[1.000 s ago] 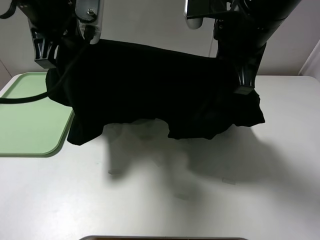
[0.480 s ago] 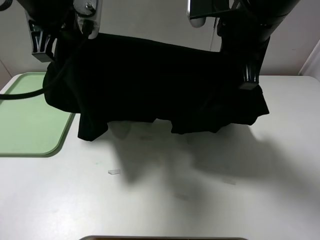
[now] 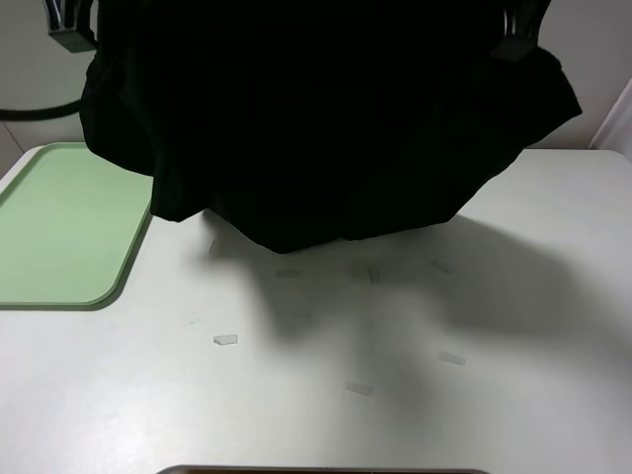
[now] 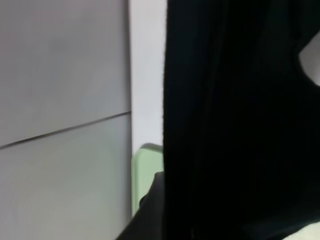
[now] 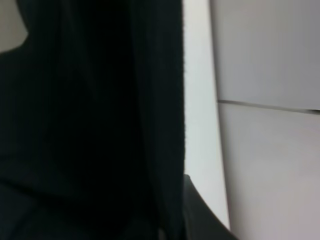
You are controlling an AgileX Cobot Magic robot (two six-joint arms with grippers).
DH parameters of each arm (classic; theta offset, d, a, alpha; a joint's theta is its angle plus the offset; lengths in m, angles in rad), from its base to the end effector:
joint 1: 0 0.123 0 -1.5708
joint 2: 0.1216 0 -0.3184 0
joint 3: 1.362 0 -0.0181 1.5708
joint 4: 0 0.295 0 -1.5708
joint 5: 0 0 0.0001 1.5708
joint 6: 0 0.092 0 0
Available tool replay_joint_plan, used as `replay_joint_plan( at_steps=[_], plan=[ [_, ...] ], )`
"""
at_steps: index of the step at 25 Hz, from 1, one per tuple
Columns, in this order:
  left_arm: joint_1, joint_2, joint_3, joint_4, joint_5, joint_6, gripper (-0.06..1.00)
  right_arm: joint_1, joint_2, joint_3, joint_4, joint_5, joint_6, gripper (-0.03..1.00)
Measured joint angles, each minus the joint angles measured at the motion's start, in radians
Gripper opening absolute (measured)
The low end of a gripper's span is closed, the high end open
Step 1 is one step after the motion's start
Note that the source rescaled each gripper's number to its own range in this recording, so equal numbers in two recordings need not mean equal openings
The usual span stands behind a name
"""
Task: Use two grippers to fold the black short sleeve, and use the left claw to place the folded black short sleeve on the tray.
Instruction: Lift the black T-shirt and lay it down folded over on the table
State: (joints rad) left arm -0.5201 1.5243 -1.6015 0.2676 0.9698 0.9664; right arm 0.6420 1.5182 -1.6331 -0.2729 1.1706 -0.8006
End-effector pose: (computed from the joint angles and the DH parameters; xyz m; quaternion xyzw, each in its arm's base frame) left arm 0.3355 -0.1690 0.4429 0.6434 0.6574 0.2089 0.3321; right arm 0.3010 0.1965 0.4448 -0.6349 0.7016 -0.1582 0.2822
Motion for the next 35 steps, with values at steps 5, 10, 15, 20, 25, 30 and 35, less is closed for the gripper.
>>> replay_joint_plan(
  at_steps=[5, 10, 15, 20, 25, 30, 35],
  plan=[
    [0.000, 0.000, -0.074, 0.004, 0.009, 0.000, 0.00, -0.003, 0.000, -0.080, -0.002, 0.022, 0.000, 0.00],
    [0.000, 0.000, -0.150, 0.008, 0.018, 0.000, 0.00, -0.003, 0.000, -0.143, -0.006, 0.027, -0.001, 0.00],
    [0.003, 0.000, -0.231, 0.008, 0.020, 0.001, 0.00, -0.003, 0.000, -0.187, -0.008, 0.027, -0.005, 0.00],
    [0.001, 0.000, -0.292, 0.009, 0.021, 0.004, 0.00, -0.003, 0.000, -0.229, -0.018, 0.027, -0.010, 0.00],
    [-0.034, 0.000, -0.323, 0.046, 0.021, 0.004, 0.00, -0.003, -0.003, -0.281, -0.034, 0.030, -0.011, 0.00],
    [-0.077, -0.001, -0.323, 0.084, 0.050, 0.004, 0.00, -0.003, -0.037, -0.283, -0.021, 0.046, -0.009, 0.00],
    [-0.091, -0.022, -0.323, 0.079, 0.085, 0.000, 0.00, -0.003, -0.098, -0.283, 0.027, 0.047, 0.007, 0.00]
  ],
)
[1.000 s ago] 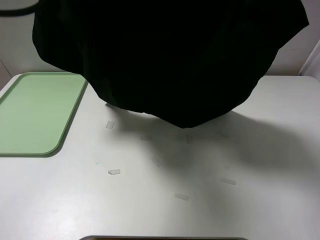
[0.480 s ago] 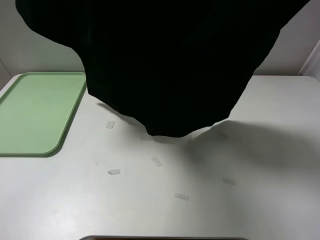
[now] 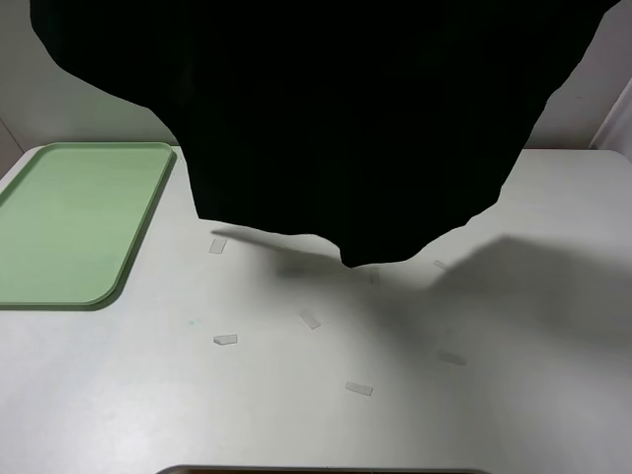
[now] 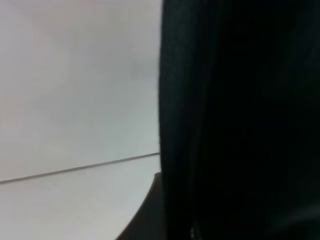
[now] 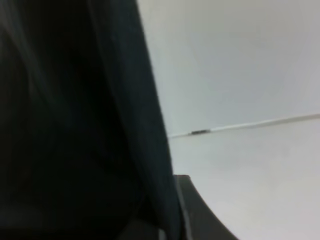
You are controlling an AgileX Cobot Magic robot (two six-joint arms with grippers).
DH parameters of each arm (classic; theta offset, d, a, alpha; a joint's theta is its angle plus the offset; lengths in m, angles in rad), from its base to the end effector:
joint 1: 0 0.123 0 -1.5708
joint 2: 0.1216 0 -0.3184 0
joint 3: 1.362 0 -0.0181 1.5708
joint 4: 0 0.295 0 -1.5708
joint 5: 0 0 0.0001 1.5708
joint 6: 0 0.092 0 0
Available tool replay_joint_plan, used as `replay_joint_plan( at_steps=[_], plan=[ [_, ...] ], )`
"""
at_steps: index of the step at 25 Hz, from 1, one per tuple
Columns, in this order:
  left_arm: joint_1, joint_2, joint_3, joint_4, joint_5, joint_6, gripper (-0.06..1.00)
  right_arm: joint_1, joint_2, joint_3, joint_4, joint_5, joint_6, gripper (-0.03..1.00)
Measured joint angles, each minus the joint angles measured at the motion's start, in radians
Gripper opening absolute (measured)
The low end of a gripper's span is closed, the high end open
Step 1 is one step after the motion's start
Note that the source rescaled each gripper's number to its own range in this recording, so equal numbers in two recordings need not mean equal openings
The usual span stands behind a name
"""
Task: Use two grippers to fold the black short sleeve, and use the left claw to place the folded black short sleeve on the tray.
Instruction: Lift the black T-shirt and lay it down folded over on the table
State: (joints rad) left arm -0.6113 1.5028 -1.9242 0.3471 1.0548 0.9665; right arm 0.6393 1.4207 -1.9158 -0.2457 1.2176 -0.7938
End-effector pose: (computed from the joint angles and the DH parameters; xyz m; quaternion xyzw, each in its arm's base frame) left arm 0.2958 -0.1741 0.5567 0.6096 0.6045 0.2553 0.4447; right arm 0.2532 0.1621 0.5661 -0.5713 0.6772 -0.1559 0.4367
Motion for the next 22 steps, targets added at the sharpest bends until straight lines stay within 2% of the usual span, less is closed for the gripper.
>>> replay_joint_plan(
  at_steps=[10, 17, 22],
  plan=[
    [-0.003, -0.106, 0.000, -0.074, 0.079, -0.003, 0.00, 0.058, -0.071, 0.000, 0.041, -0.001, 0.040, 0.00],
    [-0.003, -0.142, 0.000, -0.083, 0.102, -0.004, 0.00, 0.099, -0.076, 0.000, 0.033, 0.003, 0.081, 0.00],
    [-0.003, -0.165, 0.000, -0.128, 0.102, -0.004, 0.00, 0.104, -0.129, 0.105, 0.038, -0.004, 0.094, 0.00]
  ],
)
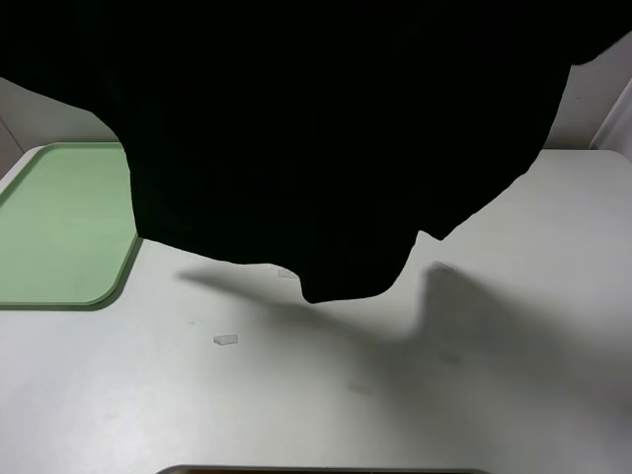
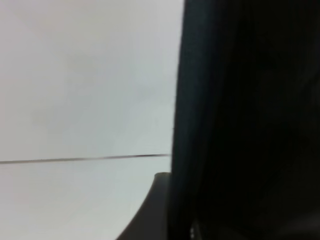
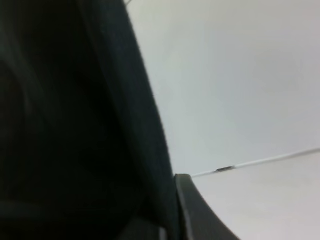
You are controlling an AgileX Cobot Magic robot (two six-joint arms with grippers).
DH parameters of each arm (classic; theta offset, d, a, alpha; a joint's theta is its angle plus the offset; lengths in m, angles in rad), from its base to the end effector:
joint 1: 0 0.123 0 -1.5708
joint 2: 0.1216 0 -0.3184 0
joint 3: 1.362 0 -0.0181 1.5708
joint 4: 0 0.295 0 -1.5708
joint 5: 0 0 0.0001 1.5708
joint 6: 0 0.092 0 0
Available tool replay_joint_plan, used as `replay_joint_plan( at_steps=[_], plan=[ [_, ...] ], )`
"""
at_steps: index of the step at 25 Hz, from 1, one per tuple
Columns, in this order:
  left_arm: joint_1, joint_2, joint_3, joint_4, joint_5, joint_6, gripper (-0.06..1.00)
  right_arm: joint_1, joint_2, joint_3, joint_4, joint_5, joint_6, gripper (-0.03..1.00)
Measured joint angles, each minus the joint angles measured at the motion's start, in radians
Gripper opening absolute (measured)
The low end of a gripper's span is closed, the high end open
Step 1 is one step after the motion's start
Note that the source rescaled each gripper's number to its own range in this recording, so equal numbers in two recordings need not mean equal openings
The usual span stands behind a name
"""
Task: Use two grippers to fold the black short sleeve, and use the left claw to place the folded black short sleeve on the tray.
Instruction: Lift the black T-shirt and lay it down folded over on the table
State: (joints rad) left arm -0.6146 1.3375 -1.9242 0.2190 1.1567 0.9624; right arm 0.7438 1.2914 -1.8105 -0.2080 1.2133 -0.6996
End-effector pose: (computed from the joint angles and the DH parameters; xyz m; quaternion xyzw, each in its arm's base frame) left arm 0.2262 -0.1372 0.5964 0.5933 0.6096 0.1957 0.4880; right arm 0.2008 0.1606 0.5694 -0.5726 0.6701 -0.0928 0.4631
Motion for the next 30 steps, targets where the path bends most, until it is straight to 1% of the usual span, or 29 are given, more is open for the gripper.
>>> replay_joint_plan(
  at_steps=[5, 7, 15, 24, 30],
  plan=[
    [0.000, -0.007, 0.000, -0.075, 0.001, -0.003, 0.00, 0.000, -0.069, 0.129, 0.015, -0.002, 0.027, 0.00],
    [0.000, -0.007, 0.000, -0.084, 0.001, -0.011, 0.00, 0.000, -0.090, 0.149, 0.024, -0.007, 0.049, 0.00],
    [0.000, -0.007, 0.000, -0.129, 0.001, -0.016, 0.00, 0.000, -0.137, 0.155, 0.025, -0.016, 0.063, 0.00],
    [0.000, -0.008, 0.074, -0.142, 0.001, -0.035, 0.00, 0.000, -0.170, 0.155, 0.029, -0.015, 0.084, 0.00],
    [0.000, -0.008, 0.082, -0.150, 0.001, -0.045, 0.00, 0.000, -0.184, 0.155, 0.037, -0.014, 0.094, 0.00]
  ],
)
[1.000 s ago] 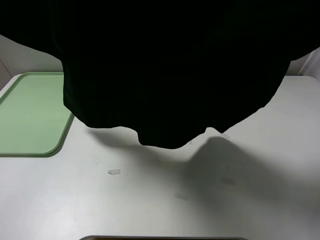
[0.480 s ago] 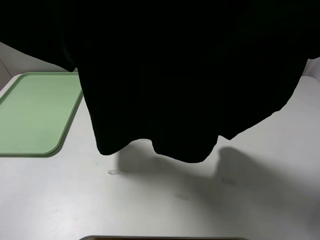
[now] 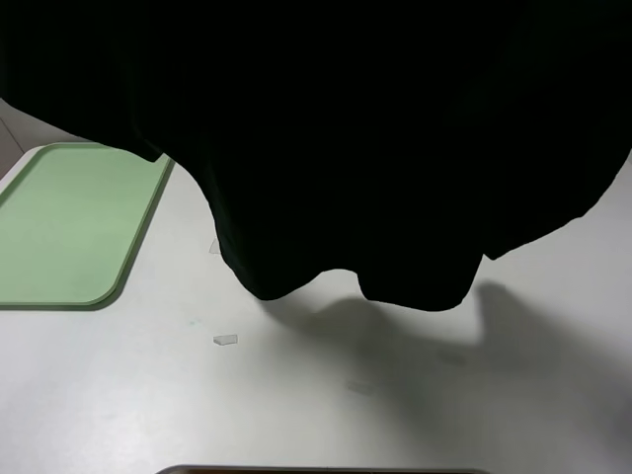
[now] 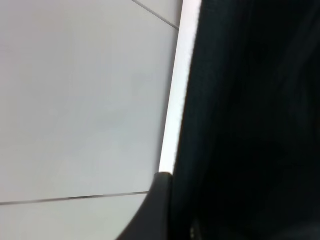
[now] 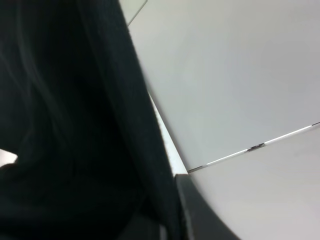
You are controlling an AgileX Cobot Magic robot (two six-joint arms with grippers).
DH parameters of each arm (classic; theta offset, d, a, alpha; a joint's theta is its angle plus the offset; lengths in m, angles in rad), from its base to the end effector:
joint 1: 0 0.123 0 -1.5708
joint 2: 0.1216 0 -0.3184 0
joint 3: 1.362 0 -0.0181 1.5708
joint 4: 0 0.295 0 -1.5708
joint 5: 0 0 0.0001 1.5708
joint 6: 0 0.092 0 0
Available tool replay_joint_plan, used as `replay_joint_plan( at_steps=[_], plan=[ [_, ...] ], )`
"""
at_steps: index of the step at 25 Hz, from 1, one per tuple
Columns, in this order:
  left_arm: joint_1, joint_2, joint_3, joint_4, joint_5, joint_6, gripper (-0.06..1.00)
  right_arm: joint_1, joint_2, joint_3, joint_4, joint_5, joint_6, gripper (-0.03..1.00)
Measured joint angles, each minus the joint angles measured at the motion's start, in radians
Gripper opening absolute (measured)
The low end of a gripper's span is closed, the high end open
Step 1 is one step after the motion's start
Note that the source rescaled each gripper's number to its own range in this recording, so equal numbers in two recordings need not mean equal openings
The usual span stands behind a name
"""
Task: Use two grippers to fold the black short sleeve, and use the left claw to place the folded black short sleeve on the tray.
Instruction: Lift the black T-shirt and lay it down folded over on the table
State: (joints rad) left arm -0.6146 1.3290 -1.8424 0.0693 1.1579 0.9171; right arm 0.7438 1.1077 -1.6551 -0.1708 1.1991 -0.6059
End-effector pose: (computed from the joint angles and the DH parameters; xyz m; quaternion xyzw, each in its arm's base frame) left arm 0.2263 -0.1526 0.5722 0.6033 0.6321 0.1072 0.4743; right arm 0.1549 0.1228 0.5642 -0.5366 0.6885 -0.0513 0.4851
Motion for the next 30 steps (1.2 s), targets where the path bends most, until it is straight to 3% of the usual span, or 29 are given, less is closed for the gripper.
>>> replay_joint_plan(
  at_steps=[22, 30],
  plan=[
    [0.000, -0.003, 0.003, -0.098, 0.000, -0.095, 0.00, 0.000, -0.081, 0.000, 0.065, 0.022, 0.037, 0.00],
    [0.000, -0.098, 0.102, -0.137, 0.000, -0.141, 0.00, 0.000, -0.123, 0.042, 0.119, 0.019, 0.048, 0.00]
  ],
)
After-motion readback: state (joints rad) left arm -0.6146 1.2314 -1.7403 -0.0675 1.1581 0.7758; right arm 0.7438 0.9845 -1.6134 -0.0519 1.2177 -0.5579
